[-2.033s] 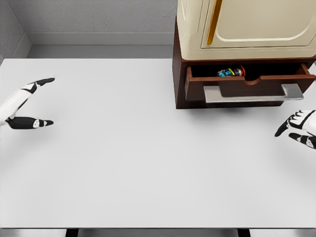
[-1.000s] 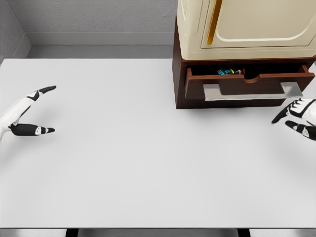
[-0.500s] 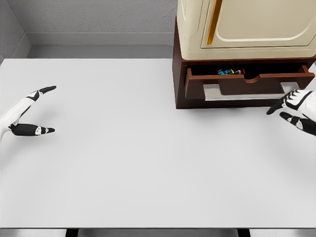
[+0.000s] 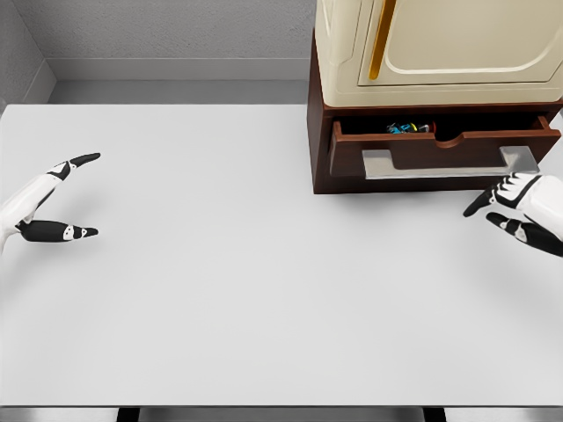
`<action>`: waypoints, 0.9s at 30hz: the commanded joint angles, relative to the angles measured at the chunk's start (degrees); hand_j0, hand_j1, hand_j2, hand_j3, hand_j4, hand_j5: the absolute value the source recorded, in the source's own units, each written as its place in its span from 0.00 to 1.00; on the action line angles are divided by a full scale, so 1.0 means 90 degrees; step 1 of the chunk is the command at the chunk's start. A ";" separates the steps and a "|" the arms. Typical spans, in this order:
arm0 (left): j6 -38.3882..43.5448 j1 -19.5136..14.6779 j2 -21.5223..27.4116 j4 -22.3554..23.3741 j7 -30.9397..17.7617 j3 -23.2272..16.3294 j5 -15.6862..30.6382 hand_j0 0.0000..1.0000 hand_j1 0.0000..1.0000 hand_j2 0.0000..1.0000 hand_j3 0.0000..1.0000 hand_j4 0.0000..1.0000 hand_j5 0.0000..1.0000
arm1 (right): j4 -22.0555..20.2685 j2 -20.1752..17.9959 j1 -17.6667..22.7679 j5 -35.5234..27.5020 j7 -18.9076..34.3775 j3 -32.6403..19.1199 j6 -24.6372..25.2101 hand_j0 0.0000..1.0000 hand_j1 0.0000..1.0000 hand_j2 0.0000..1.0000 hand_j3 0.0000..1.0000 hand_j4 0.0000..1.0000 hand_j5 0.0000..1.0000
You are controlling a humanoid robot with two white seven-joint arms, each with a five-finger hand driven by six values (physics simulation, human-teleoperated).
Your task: Put the switch into the drawer with left arm, and close the drawer with right arm
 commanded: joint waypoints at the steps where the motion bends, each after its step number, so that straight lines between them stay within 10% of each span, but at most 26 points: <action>1: 0.0009 0.0000 0.0007 -0.0004 0.0002 0.0001 0.0047 1.00 1.00 1.00 1.00 1.00 1.00 | -0.0002 0.0028 0.0000 0.0002 0.0000 0.0023 -0.0001 0.53 0.53 0.53 0.53 0.53 0.53; 27: 0.0009 0.0010 0.0007 -0.0004 0.0002 0.0001 0.0047 1.00 1.00 1.00 1.00 1.00 1.00 | 0.0106 0.0468 -0.1074 0.0168 0.0010 0.1058 -0.0001 0.53 0.53 0.53 0.53 0.53 0.53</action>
